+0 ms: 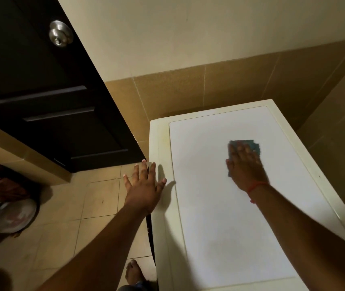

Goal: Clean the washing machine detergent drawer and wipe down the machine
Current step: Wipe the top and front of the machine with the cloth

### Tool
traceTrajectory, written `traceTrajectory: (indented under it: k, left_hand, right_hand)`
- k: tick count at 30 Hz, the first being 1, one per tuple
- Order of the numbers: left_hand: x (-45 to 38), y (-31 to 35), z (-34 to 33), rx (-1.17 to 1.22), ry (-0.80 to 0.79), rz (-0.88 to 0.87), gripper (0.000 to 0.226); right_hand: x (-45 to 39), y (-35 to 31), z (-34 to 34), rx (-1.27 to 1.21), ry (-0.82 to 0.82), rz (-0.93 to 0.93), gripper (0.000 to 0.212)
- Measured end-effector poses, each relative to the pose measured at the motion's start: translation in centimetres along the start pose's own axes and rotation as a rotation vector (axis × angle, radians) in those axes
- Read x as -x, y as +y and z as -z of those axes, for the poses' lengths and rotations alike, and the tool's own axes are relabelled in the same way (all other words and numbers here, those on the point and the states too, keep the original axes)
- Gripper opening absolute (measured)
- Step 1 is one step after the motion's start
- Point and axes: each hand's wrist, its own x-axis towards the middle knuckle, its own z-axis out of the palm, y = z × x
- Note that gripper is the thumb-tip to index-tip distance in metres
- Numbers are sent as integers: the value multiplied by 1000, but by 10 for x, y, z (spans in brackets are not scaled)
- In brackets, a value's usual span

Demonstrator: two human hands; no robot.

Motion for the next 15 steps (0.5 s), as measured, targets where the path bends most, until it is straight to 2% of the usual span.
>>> traceTrajectory:
  k: [1, 2, 5, 6, 9, 10, 12, 13, 15]
  left_hand:
    - [-2, -6, 0, 5, 1, -3, 71]
    - [-4, -11, 1, 9, 6, -7, 71]
    - [-11, -31, 1, 25, -2, -16, 71]
    - [-12, -39, 0, 28, -7, -22, 70]
    - [-19, -62, 3, 28, -16, -66, 69]
    - [-22, -73, 6, 29, -18, -86, 69]
    - [-29, -90, 12, 27, -23, -119, 68]
    - [-33, -99, 16, 29, -25, -135, 67]
    - [-40, -115, 22, 28, -39, -180, 67]
  right_hand:
    - [1, -7, -1, 4, -34, 113, 59]
    - [0, -9, 3, 3, -60, 137, 60]
    - [-7, -36, -2, -11, 2, -143, 58]
    - [-6, -60, -3, 7, -16, -133, 59]
    - [-2, -105, -7, 63, -63, 220, 57]
    - [-7, -108, -7, 44, -58, 197, 56]
    - [-15, -120, -6, 0, -5, -61, 57]
    - [-16, -137, -10, 0, -16, -133, 59]
    - [-14, -175, -18, 47, -56, -35, 62]
